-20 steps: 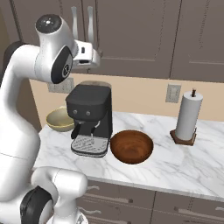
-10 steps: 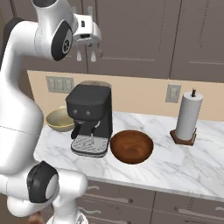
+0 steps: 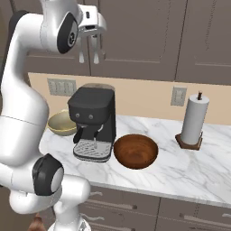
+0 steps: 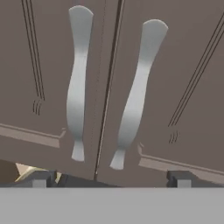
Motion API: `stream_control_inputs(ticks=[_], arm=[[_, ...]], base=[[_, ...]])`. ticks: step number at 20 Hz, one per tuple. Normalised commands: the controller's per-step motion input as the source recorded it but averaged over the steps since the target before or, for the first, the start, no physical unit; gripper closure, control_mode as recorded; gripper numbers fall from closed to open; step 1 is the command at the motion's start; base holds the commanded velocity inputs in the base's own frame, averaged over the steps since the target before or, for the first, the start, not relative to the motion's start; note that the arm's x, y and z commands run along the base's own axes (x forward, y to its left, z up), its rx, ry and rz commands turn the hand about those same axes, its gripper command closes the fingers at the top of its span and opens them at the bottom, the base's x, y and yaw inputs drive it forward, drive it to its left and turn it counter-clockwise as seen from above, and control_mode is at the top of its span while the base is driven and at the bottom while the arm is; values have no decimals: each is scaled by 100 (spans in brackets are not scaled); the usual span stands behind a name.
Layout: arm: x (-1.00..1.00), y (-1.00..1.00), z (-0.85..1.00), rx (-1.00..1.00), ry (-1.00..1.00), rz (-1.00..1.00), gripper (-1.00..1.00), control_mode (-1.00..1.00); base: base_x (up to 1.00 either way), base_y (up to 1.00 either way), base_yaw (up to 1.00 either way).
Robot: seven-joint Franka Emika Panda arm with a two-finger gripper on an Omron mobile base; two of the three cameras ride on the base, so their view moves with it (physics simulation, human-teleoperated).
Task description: Open the cabinet. Pick the bowls from the counter and place them in the cabinet. Then close the cabinet.
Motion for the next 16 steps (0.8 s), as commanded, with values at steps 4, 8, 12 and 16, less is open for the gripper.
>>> stream_control_inputs(ticks=[4,8,12,16], arm=[[32,-3,-4,2,0,0,-100,-100],[33,-28,0,6,0,1,-100,-100],[35,-17,-5,4,0,1,-100,-100],[47,0,-17,3,0,0,-100,-100]], base=[[0,0,0],[0,0,0],[0,0,0],[0,0,0]])
